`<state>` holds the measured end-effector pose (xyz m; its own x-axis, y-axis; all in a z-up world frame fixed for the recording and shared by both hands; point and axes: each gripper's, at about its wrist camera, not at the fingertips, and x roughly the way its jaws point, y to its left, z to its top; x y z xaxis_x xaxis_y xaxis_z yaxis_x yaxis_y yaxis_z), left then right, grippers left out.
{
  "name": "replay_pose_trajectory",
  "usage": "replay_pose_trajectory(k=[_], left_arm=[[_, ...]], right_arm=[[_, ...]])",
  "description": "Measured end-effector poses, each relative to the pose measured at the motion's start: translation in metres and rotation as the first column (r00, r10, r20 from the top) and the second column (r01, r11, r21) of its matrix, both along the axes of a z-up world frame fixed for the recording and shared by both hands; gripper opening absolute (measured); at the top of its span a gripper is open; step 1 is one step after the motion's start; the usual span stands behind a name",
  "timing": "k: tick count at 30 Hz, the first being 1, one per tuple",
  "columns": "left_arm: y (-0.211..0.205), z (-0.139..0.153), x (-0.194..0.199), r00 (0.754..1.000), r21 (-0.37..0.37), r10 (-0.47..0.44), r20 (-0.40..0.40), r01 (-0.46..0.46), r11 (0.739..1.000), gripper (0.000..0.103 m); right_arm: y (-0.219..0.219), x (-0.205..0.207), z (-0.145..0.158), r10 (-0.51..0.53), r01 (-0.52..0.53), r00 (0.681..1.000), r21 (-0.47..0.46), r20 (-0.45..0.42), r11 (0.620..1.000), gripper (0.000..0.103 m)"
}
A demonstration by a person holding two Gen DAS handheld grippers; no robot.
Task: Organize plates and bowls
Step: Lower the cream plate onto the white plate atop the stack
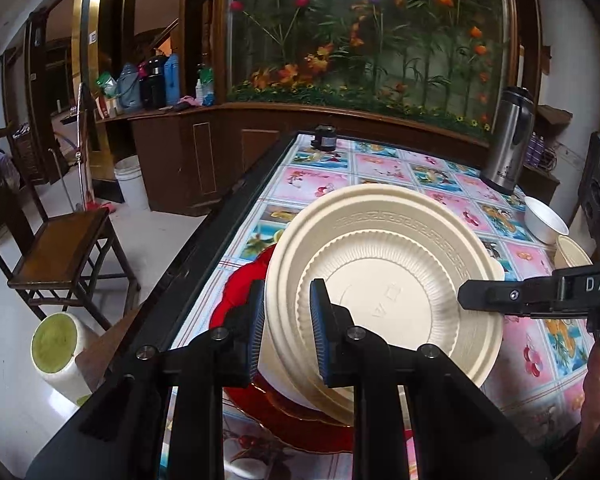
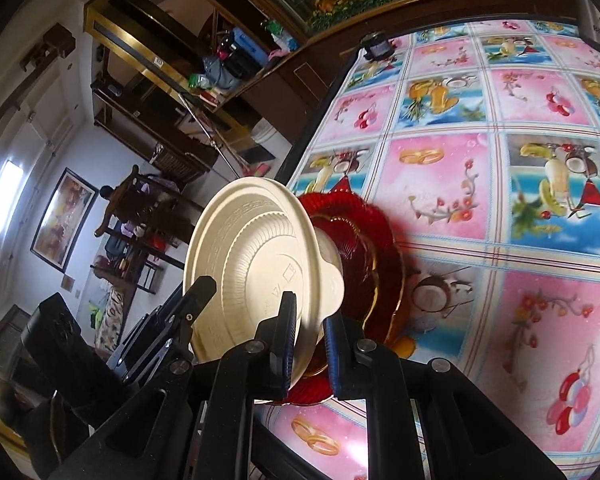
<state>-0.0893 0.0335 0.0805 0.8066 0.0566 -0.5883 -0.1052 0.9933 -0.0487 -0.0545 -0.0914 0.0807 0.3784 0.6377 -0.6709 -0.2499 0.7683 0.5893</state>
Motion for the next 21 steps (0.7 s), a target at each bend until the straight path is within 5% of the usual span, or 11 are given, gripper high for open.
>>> replay_pose_trajectory(k=[21], left_arm=[[0.019,-0.011,0.000,1.000,-0.029,0.021,-0.024,-0.021,0.999,0.019]], right_arm=[[0.021,0.007,-0.005,0.015,-0.016,1.000,-0.032,-0.014,0.999,0.013]])
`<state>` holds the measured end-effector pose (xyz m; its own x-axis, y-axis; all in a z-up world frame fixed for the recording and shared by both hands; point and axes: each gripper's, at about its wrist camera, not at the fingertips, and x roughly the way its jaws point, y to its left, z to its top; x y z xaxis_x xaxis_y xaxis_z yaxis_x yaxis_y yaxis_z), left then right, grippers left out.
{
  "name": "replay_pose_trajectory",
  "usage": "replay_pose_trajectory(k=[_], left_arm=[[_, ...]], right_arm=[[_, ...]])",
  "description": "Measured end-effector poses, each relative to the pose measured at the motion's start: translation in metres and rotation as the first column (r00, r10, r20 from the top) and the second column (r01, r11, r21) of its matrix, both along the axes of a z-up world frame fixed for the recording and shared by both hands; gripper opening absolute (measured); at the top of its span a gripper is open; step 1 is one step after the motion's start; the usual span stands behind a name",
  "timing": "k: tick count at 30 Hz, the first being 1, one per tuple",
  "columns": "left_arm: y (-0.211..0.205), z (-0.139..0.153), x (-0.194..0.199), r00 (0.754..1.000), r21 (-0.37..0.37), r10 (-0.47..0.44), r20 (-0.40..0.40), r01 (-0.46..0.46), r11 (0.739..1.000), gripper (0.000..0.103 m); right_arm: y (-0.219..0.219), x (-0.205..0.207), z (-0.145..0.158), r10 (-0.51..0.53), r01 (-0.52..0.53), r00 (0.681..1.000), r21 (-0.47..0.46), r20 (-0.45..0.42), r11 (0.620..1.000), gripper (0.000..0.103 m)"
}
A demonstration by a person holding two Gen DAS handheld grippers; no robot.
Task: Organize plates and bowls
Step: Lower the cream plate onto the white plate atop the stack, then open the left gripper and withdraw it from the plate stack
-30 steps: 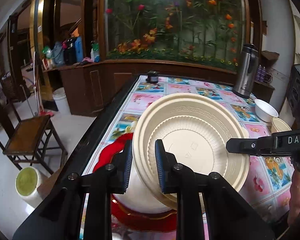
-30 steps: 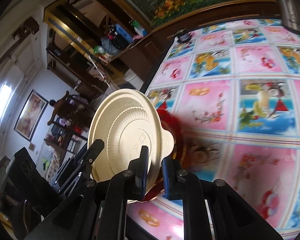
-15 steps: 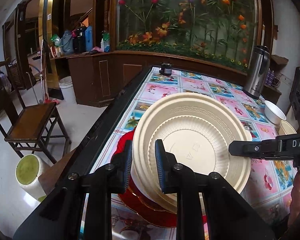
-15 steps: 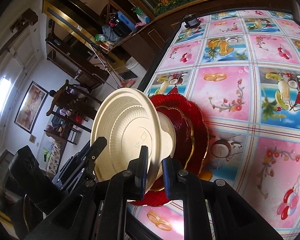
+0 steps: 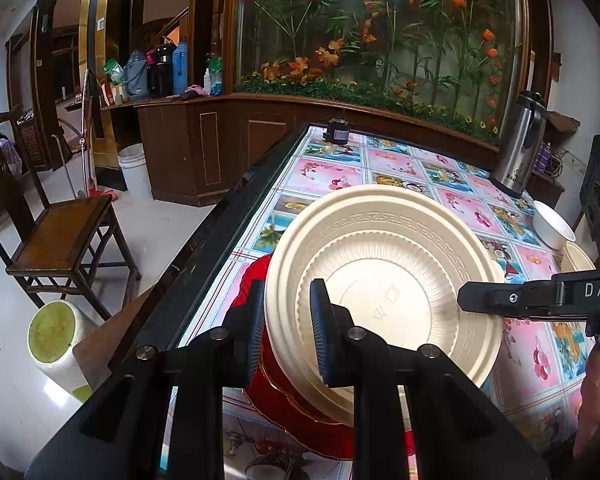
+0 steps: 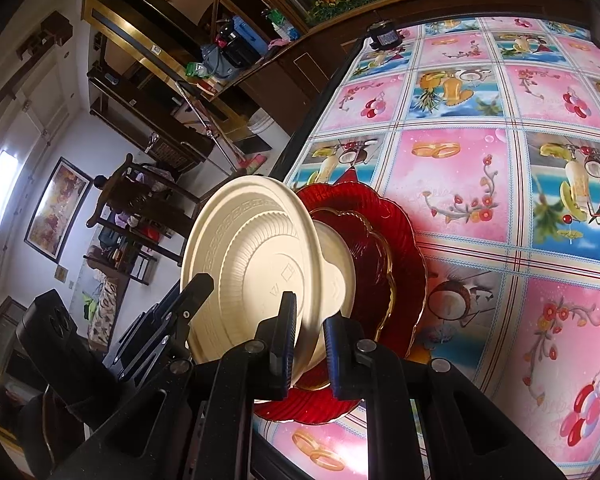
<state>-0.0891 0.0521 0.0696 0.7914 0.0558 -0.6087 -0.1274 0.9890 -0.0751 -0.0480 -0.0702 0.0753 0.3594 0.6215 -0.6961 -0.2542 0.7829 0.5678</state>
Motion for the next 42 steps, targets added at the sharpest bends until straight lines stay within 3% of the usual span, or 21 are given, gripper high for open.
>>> replay_pose_trajectory(k=[23,42], left_arm=[[0.005,-0.004,0.003,1.000,0.001,0.018,-0.021,-0.018,1.000,0.019],[0.003,0.014,-0.004,0.999,-0.020,0.025,0.029,-0.025,0.999,0.020]], right_arm=[[0.006,0.001,-0.003,0.014,-0.014,1.000,-0.017,0.004,1.000,0.017],[-0.022,-0.004,0.012,-0.026,0.025,0.999,0.016,0.045,1.000,0.020]])
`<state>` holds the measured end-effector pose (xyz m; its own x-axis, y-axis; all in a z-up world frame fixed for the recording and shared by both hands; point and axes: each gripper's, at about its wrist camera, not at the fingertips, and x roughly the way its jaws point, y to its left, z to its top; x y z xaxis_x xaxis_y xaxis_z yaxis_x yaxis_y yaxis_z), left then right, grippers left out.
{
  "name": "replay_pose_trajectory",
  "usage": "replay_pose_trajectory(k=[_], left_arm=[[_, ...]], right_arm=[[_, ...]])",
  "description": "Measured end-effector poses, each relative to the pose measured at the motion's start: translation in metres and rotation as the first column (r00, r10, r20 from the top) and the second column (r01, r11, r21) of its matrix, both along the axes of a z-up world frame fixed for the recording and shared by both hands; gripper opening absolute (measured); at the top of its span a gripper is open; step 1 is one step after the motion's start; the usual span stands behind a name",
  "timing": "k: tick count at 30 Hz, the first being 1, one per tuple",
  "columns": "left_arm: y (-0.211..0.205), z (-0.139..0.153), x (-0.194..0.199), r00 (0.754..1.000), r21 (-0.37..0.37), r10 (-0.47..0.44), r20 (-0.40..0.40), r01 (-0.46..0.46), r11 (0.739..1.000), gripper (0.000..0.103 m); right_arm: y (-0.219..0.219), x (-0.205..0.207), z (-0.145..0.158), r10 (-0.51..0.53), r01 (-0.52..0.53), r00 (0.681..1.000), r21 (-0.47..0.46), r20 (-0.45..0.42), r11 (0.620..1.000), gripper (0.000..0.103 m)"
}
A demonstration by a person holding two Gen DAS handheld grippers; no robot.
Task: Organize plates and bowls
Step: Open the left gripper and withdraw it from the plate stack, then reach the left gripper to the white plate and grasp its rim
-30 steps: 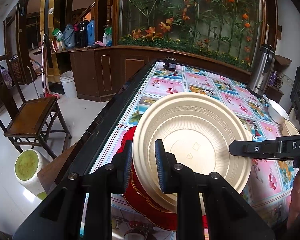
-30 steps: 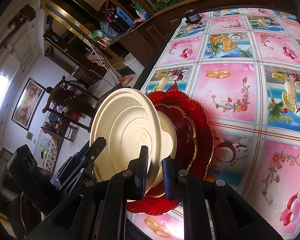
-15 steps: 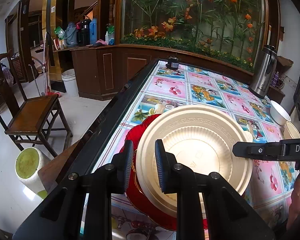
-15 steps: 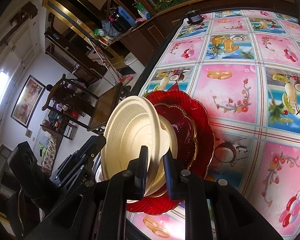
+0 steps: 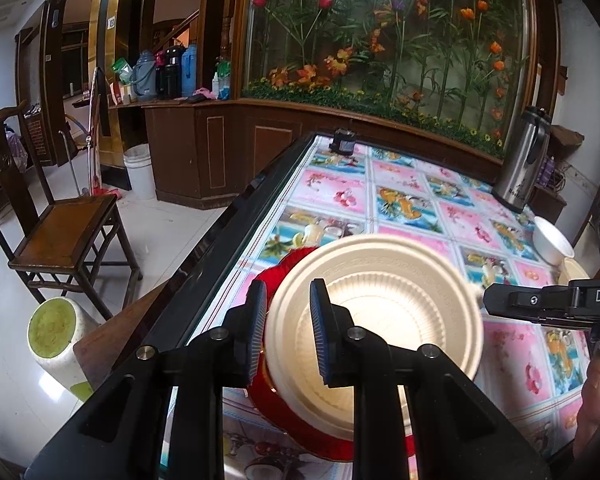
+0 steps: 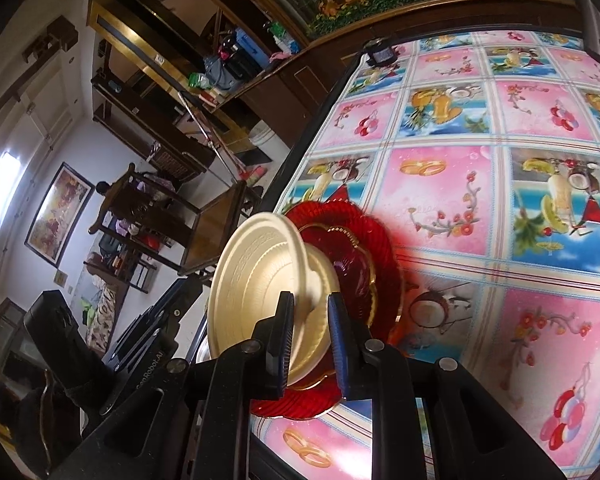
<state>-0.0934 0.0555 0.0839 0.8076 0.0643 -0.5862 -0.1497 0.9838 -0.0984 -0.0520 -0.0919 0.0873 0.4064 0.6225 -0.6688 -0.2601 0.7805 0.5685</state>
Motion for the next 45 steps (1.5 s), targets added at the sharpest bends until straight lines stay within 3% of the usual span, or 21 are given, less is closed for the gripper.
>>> replay_pose_trajectory(k=[9,13,16,21,23,26,29,32,35,39,45], left_arm=[[-0.039,0.023,-0.005,0.995,0.035,-0.087,0.043,0.086,0.996,0.022],[-0.069,0.025,-0.004,0.987,0.061,-0.157,0.038,0.154,0.986,0.039],[-0.101,0.025,-0.004,0.974,0.091,-0.224,0.027,0.220,0.971,0.041],[-0.164,0.007,-0.001,0.925,0.106,-0.378,-0.036,0.379,0.919,0.042],[-0.190,-0.007,0.001,0.889,0.093,-0.450,-0.081,0.456,0.885,0.043],[-0.219,-0.028,0.006,0.862,0.124,-0.487,-0.139,0.503,0.856,0.042],[-0.236,-0.045,0.010,0.841,0.109,-0.506,-0.190,0.530,0.841,0.042],[-0.238,-0.054,0.016,0.830,0.082,-0.509,-0.227,0.537,0.839,0.042],[-0.231,-0.051,0.017,0.844,0.049,-0.496,-0.205,0.515,0.856,0.042],[-0.225,-0.059,0.026,0.841,-0.014,-0.484,-0.241,0.495,0.869,0.042],[-0.229,-0.062,0.025,0.841,0.022,-0.474,-0.263,0.496,0.868,0.042]], right_arm=[[-0.052,-0.001,0.010,-0.095,0.093,0.995,0.063,0.025,0.994,0.024],[-0.078,0.001,0.006,-0.146,0.144,0.989,0.094,0.014,0.985,0.024],[-0.100,0.001,0.002,-0.181,0.179,0.983,0.118,0.010,0.977,0.024],[-0.145,0.002,-0.008,-0.258,0.255,0.966,0.170,-0.006,0.952,0.025],[-0.165,0.002,-0.011,-0.296,0.292,0.955,0.180,-0.009,0.939,0.025],[-0.192,0.001,-0.012,-0.357,0.351,0.934,0.185,-0.003,0.918,0.025],[-0.217,-0.003,-0.011,-0.412,0.402,0.911,0.186,0.013,0.897,0.028],[-0.238,-0.003,-0.012,-0.449,0.438,0.893,0.189,0.020,0.879,0.029],[-0.249,-0.001,-0.013,-0.468,0.456,0.883,0.193,0.021,0.869,0.029],[-0.262,0.001,-0.012,-0.495,0.482,0.868,0.187,0.031,0.856,0.029],[-0.270,0.004,-0.008,-0.517,0.504,0.855,0.159,0.047,0.849,0.029]])
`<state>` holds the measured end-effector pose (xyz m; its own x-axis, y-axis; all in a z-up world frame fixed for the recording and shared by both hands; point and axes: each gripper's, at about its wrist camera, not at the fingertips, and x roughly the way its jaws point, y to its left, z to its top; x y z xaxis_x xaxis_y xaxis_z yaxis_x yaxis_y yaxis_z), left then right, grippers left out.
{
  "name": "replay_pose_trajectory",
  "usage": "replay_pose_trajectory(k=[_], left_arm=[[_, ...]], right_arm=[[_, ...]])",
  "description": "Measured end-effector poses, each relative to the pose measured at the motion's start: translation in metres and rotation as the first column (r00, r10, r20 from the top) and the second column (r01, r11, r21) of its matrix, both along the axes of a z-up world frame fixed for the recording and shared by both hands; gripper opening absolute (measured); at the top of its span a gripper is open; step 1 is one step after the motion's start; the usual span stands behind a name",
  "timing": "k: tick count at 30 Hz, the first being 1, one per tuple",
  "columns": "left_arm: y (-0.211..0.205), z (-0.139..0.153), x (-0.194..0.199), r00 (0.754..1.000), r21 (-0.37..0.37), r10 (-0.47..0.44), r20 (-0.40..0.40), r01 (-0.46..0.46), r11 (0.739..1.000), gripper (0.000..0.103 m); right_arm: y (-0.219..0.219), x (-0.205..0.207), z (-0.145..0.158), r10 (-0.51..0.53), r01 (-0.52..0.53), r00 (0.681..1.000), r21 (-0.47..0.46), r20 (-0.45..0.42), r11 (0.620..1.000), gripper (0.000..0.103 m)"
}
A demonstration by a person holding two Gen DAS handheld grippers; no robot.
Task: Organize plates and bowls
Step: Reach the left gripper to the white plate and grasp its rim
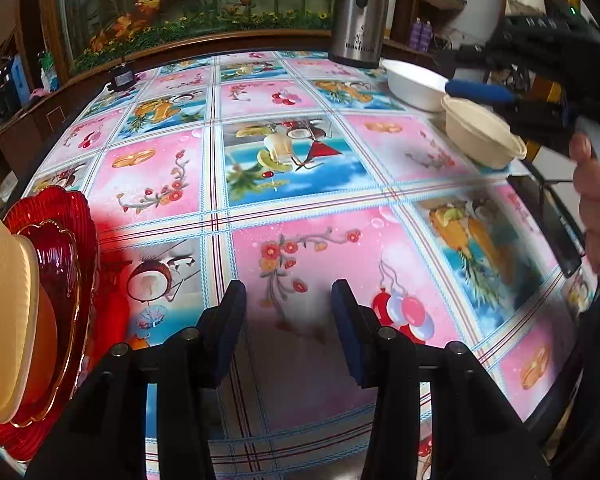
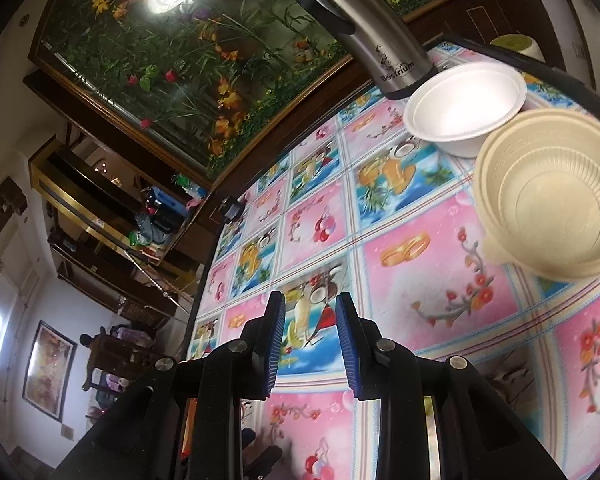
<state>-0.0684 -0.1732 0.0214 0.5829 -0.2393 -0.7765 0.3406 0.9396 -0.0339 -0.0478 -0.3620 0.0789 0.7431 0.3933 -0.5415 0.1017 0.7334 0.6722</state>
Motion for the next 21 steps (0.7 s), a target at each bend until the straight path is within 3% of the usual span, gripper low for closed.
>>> replay_pose_trajectory(k=[11,17,21], left_arm=[[-0.015,0.000,-0.003,0.999,0.107,-0.018,0.041,0.013,0.994,0.042],[-0.029,0.000,0.006,0.997,0.044,-0.071,-0.006,0.071,0.997,0.042],[-0.046,-0.001,0.011,0.993,0.040,-0.114,-0.038,0.116,0.992,0.042]], right_arm=[[-0.029,0.026,0.012,-0.078,0.078,0.997,-0.062,-0.007,0.995,0.029],[-0.053,0.047,0.023,-0.150,0.147,0.988,-0.126,-0.017,0.981,0.029],[-0.065,0.060,0.023,-0.165,0.156,0.985,-0.166,-0.041,0.974,0.029]])
